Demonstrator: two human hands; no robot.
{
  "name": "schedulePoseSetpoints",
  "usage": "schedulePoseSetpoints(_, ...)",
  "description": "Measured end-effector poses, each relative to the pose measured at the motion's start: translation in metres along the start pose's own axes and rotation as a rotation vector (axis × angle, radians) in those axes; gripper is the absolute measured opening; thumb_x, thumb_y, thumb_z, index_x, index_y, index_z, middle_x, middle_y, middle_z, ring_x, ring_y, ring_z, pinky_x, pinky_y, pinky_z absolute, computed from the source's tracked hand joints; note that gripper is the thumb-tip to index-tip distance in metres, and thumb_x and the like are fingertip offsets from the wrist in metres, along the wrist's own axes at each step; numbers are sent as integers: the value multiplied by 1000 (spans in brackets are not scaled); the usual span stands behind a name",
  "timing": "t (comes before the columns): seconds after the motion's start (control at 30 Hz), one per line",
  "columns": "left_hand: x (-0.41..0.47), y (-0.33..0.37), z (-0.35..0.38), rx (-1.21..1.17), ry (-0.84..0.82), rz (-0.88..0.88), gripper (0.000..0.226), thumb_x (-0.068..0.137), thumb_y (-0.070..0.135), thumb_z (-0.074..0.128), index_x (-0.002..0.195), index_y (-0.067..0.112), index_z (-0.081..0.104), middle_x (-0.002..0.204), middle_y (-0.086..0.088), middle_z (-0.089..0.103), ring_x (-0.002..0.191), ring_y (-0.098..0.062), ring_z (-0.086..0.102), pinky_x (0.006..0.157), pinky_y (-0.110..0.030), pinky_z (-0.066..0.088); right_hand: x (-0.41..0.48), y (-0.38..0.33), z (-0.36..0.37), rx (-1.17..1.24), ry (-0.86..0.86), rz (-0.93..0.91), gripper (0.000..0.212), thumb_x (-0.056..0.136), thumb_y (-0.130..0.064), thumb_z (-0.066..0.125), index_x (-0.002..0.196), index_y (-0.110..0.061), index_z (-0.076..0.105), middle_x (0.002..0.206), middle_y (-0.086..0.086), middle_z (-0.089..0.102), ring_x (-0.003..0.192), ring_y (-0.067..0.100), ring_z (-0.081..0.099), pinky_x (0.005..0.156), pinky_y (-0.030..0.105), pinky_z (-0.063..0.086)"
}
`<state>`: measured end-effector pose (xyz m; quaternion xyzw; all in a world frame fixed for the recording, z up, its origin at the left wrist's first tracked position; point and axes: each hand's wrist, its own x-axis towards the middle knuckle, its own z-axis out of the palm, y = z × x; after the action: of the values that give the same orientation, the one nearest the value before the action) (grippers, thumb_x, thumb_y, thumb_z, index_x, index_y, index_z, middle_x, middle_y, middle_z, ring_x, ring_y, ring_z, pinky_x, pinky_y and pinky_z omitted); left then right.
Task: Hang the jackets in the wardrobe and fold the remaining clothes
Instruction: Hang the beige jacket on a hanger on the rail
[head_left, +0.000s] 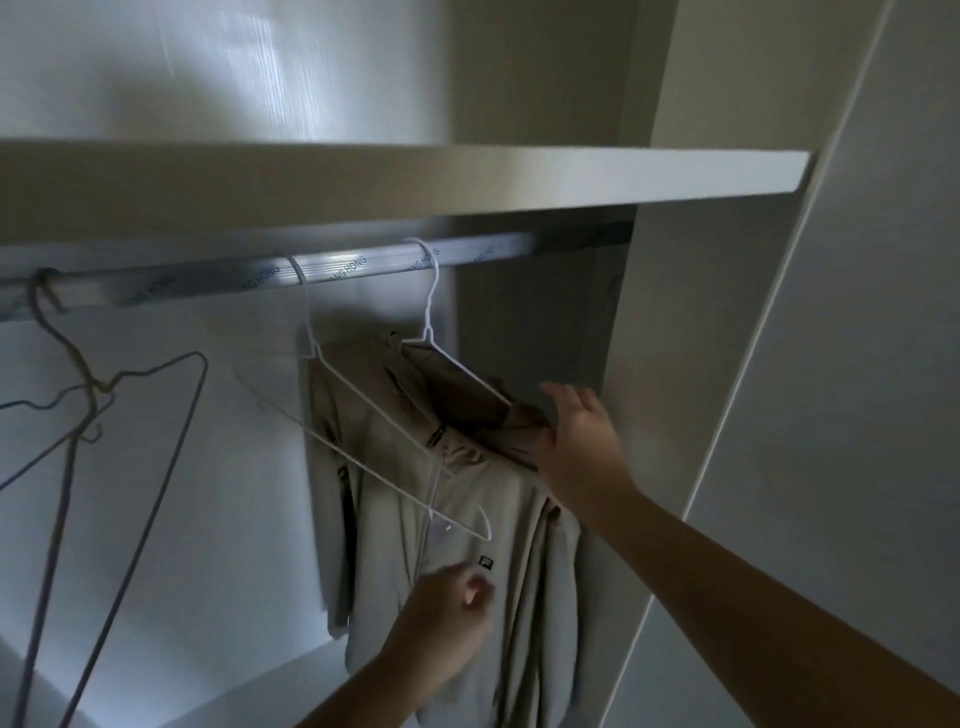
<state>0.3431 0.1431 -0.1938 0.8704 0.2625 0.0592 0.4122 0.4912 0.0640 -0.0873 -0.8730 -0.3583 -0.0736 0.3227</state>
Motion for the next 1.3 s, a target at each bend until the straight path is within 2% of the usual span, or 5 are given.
schedulePoseSetpoints(0.2,20,87,-52,27,330,219,21,95,22,51,77,31,52,76,10,59,64,2,58,52,-10,42,-3,13,2,-244,-532,-125,45,93,-18,56,136,-15,42,128,11,55,112,30,55,87,30,44)
schedulePoseSetpoints(0.33,49,100,-76,179,402,118,18,94,19,50,109,10,55,108,-8,56,99,-25,57,87,-38,49,-26,15,11,-380,-491,-290,31,94,-18,51,124,-10,53,122,12,59,110,31,55,85,31,39)
schedulePoseSetpoints(0.57,70,84,-91,-130,455,-27,23,89,7,56,104,11,40,77,6,48,71,-14,49,55,-19,35,-28,3,12,-77,-475,-188,18,92,-8,44,98,-6,60,102,16,64,97,31,59,80,34,46)
schedulePoseSetpoints(0.73,77,85,-103,-19,289,-101,30,93,9,50,122,1,51,112,-17,61,104,-32,58,88,-32,46,17,-17,-23,194,-137,-91,17,95,-8,45,100,-15,60,92,13,65,91,31,61,79,36,47)
schedulePoseSetpoints(1.3,72,79,-127,58,141,-21,35,96,24,51,63,12,53,61,-2,50,57,-13,48,51,-21,34,55,-35,30,371,-326,302,49,94,-24,52,140,-16,42,134,10,51,103,22,54,80,28,49)
